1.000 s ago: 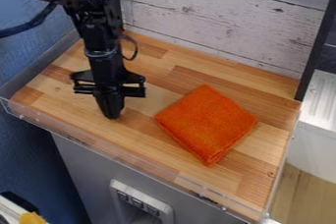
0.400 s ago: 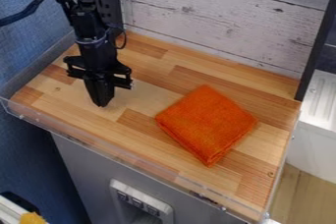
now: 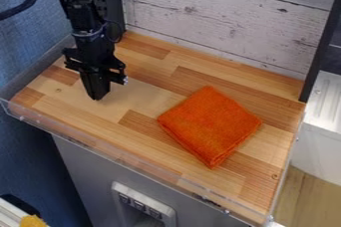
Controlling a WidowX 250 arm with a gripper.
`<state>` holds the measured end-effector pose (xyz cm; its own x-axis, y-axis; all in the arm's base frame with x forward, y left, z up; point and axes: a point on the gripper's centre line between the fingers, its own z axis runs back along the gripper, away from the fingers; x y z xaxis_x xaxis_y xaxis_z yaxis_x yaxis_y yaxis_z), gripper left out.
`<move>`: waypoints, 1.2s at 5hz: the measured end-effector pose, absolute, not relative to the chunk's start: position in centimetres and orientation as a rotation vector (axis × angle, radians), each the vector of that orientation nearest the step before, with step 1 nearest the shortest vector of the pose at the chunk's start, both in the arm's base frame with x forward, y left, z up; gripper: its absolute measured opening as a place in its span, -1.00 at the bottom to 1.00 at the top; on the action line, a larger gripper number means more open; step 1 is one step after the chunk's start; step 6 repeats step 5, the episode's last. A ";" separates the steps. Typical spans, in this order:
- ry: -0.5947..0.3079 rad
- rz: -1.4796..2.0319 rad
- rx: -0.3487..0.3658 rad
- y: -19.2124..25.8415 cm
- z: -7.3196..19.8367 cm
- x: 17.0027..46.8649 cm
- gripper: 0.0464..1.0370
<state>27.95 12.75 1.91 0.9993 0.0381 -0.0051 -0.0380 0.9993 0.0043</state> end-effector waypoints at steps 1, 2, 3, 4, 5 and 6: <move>0.024 0.007 -0.002 13.0 2.5 28.0 -0.63; 0.037 0.006 -0.004 12.9 3.6 28.1 -0.12; 0.029 -0.017 -0.003 11.6 5.1 28.9 0.48; 0.010 -0.020 0.006 10.3 6.7 29.8 0.92; 0.007 -0.027 0.007 8.5 7.7 30.9 0.93; 0.007 -0.027 0.007 8.5 7.7 30.9 0.93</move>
